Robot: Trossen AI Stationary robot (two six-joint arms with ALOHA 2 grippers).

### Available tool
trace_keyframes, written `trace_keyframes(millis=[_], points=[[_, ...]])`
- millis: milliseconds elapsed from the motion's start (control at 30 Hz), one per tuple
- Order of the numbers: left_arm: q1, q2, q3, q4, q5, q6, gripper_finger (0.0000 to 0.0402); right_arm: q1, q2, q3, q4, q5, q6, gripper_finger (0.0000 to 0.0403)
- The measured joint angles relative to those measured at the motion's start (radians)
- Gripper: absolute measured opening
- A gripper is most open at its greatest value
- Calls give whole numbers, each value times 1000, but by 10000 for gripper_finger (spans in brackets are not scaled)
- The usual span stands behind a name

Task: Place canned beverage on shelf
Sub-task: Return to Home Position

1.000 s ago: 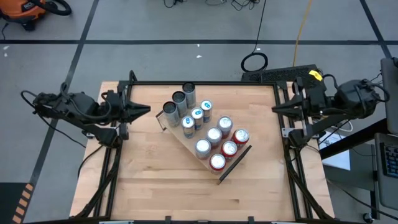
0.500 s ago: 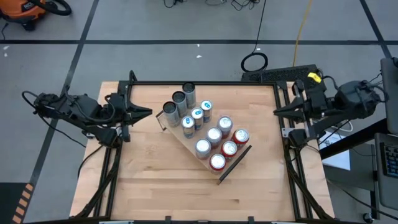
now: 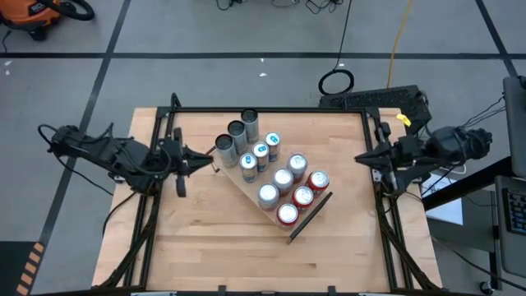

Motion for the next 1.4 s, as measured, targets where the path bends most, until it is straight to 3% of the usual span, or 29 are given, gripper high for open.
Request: trace_keyframes(millis=[267, 767, 1067, 1267, 1400], points=[[-7, -15, -158, 217, 14, -2, 26, 0, -112, -180, 40, 2, 28, 0], [-7, -76, -356, 290, 40, -3, 26, 0, -209, -411, 129, 0, 29, 0], [-6, -155, -537, 433, 44, -2, 25, 0, -331, -584, 251, 1, 42, 0], [-7, -191, -647, 528, 60, -3, 2, 0, -387, -694, 269, 1, 95, 0], [-7, -206, -704, 599, 60, -28, 1, 0, -424, -781, 384, 0, 121, 0]])
